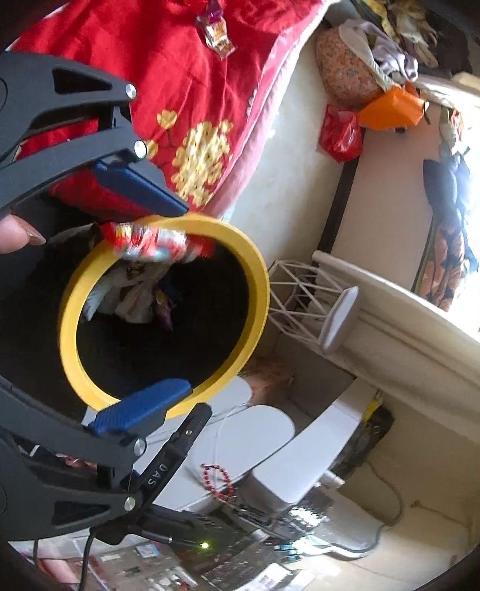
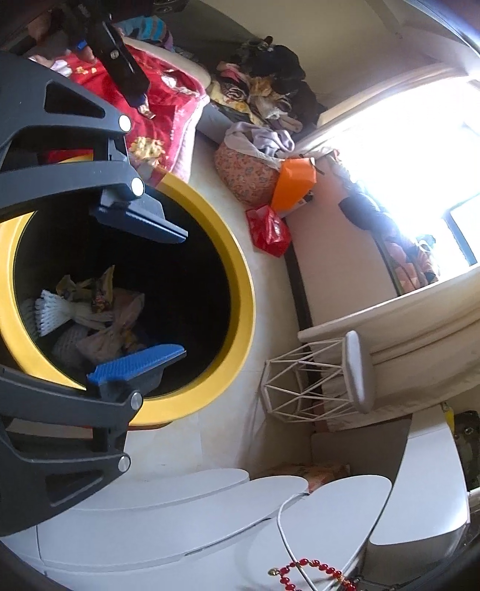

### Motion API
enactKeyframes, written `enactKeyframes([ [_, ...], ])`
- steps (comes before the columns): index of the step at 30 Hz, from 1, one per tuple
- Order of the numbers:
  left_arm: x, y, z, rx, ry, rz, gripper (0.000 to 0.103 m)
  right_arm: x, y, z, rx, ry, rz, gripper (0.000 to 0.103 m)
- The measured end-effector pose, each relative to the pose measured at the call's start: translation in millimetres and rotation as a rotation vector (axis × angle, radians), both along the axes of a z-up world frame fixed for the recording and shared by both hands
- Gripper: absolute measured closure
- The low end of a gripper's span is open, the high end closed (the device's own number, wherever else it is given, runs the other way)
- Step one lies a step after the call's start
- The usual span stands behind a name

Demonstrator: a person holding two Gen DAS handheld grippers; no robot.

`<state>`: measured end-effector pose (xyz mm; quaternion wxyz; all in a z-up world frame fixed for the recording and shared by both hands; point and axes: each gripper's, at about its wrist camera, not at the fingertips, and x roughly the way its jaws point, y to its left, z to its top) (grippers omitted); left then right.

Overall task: Collect trash
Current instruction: 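Open both tools over the bin to drop the two wrappers, then move both open tools back over the bedspread toward the red can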

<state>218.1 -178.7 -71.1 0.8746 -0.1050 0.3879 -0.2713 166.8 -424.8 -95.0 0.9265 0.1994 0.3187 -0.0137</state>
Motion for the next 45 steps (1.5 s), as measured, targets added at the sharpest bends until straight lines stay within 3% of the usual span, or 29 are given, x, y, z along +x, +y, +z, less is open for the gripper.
enactKeyframes([
  [11, -16.8, 53.2, 14.2, 0.039, -0.086, 0.143, 0.018, -6.7, 29.9, 20.0, -0.032, -0.104, 0.059, 0.035],
  [22, -29.1, 117.0, 23.5, 0.077, -0.146, 0.286, 0.018, 0.6, 98.4, 32.0, -0.076, -0.130, 0.238, 0.034],
  [35, -31.9, 205.1, 7.0, 0.042, -0.081, 0.482, 0.018, 34.5, 195.5, 33.8, -0.099, -0.087, 0.457, 0.034],
  [43, -34.0, 255.1, -7.6, 0.018, -0.025, 0.590, 0.018, 64.0, 257.3, 17.1, -0.133, -0.040, 0.605, 0.034],
  [45, -34.1, 266.0, -13.1, 0.000, -0.004, 0.609, 0.023, 73.1, 274.2, 10.5, -0.158, -0.019, 0.648, 0.034],
])
